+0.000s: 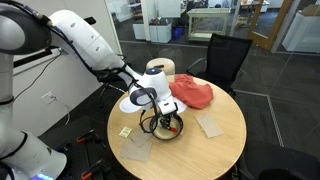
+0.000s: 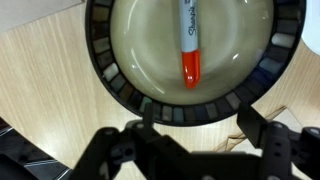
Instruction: Put the marker inside the ceramic bowl
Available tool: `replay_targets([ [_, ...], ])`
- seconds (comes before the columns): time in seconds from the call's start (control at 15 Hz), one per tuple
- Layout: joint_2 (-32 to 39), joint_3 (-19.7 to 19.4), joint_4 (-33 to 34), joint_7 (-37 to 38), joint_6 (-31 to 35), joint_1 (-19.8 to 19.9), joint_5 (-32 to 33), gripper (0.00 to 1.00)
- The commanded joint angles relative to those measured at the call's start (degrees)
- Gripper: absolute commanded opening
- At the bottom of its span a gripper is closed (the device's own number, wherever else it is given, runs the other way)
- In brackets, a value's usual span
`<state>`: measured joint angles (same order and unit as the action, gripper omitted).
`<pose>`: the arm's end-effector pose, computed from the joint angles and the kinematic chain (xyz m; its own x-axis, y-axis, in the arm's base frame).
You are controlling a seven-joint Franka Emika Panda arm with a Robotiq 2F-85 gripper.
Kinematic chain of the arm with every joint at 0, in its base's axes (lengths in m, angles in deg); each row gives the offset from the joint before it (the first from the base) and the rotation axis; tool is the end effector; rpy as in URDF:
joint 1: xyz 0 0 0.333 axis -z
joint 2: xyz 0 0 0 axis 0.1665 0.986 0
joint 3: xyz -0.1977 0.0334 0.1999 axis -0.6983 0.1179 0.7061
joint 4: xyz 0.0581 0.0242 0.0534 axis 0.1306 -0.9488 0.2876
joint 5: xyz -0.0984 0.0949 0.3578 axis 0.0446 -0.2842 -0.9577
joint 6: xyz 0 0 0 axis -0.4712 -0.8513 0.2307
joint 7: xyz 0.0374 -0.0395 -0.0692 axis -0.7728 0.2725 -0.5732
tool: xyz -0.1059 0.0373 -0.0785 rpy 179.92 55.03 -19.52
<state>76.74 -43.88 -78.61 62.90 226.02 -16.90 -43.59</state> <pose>0.5640 -0.1398 0.1363 0.4392 -0.8703 0.2230 -0.8825 -0.4644 -0.0745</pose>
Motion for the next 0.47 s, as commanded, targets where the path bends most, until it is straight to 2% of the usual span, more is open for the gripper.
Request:
replay_targets([
  [0.0, -1.1, -0.6, -0.9, 2.0, -0.5, -0.7, 1.4, 1.00],
  [0.4, 0.0, 0.7, 0.1, 0.4, -0.1, 0.8, 0.8, 1.00],
])
